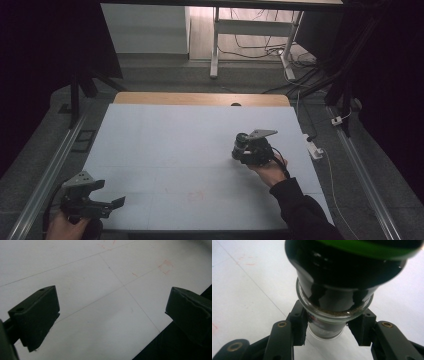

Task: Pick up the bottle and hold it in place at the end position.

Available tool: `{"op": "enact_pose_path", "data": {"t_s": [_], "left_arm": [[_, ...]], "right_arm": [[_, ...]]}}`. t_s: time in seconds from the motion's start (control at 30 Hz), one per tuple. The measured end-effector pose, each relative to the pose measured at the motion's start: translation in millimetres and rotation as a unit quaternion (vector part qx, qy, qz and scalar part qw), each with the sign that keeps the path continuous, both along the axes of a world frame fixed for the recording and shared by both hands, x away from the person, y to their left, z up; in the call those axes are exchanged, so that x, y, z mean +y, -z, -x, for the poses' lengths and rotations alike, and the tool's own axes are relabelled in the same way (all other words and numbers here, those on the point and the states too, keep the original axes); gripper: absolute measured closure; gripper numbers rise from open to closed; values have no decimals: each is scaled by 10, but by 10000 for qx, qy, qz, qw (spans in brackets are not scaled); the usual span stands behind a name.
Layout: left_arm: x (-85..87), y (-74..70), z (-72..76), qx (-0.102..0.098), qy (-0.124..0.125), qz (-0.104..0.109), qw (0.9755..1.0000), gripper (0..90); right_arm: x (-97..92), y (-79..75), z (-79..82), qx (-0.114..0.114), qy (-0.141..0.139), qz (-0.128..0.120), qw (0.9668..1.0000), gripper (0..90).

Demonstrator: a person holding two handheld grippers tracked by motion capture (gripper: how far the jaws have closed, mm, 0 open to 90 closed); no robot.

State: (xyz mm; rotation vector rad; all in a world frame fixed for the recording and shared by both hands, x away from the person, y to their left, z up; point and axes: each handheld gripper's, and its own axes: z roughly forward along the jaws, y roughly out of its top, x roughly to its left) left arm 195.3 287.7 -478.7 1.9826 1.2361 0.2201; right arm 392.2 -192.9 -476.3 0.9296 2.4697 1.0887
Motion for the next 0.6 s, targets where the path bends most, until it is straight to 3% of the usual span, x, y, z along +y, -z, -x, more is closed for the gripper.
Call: {"op": "enact_pose_path", "data": {"t_s": [0.37,0.6], "left_arm": [[1,1,-1,6,-1,2,10000,4],[11,3,-3,15,-20,33,10000,3]], "right_arm": [[260,-47,-20,-36,-245,-70,9997,522],[471,-45,-66,-112,-283,81,9995,523]]}}
